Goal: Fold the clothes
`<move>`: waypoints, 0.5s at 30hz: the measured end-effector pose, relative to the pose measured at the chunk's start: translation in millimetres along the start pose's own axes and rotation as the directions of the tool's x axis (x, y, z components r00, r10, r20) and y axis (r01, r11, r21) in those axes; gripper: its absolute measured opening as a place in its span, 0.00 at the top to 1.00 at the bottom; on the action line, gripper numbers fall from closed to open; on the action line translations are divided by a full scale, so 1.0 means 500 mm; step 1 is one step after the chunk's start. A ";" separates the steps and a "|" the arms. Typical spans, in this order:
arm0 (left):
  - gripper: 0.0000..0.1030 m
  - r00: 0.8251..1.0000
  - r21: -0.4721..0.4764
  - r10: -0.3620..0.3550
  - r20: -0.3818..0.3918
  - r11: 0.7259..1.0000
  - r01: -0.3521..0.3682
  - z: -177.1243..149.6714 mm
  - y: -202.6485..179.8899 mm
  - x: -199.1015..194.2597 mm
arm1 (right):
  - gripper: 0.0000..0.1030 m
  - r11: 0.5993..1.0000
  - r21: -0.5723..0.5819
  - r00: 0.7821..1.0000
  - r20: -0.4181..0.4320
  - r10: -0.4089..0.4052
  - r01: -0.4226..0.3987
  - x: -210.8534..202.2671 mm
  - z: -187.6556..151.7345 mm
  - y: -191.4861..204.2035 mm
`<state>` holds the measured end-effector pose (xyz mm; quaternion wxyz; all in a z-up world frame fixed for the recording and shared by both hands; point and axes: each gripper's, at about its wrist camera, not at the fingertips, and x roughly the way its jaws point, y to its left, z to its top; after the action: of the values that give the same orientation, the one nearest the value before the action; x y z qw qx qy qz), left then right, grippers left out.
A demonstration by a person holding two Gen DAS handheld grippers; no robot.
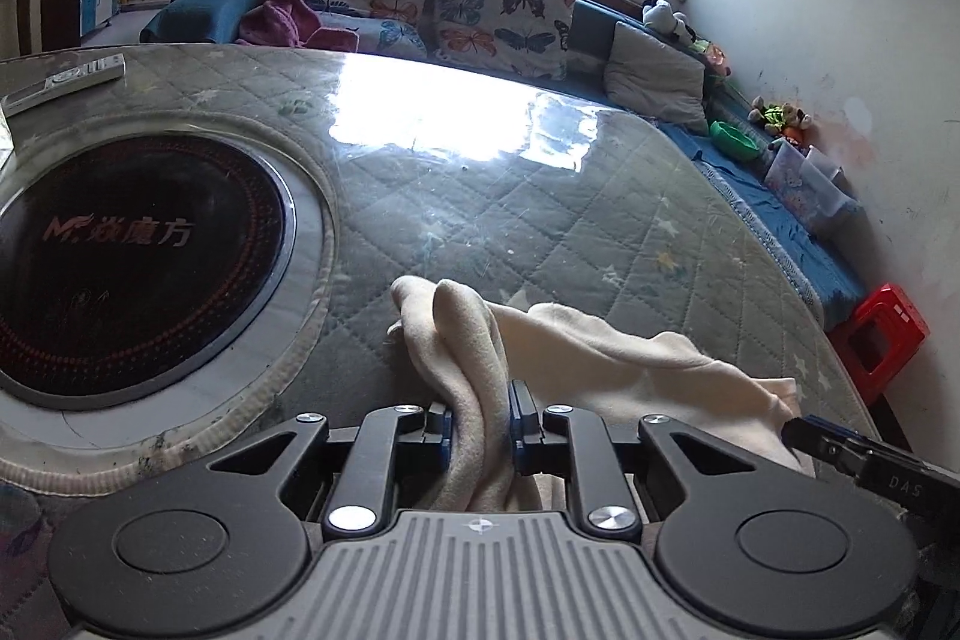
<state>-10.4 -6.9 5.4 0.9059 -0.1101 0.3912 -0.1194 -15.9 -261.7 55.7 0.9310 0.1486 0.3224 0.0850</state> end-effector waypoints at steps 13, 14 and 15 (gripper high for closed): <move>0.83 0.997 0.034 -0.071 0.043 0.997 0.070 0.046 -0.059 -0.003 | 0.90 0.990 -0.140 0.995 0.100 -0.022 0.036 -0.016 0.047 0.045; 0.84 0.995 0.036 -0.085 0.046 0.996 0.083 0.055 -0.070 0.001 | 0.90 0.988 -0.149 0.993 0.114 -0.032 0.049 -0.023 0.058 0.043; 0.84 0.994 0.043 -0.096 0.053 0.995 0.094 0.062 -0.083 0.006 | 0.90 0.986 -0.156 0.991 0.126 -0.042 0.062 -0.027 0.070 0.038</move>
<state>9.0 -43.8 36.5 0.9117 -0.1135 0.3578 -0.1671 -5.7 -255.0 96.2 0.9598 0.0702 0.2607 0.0770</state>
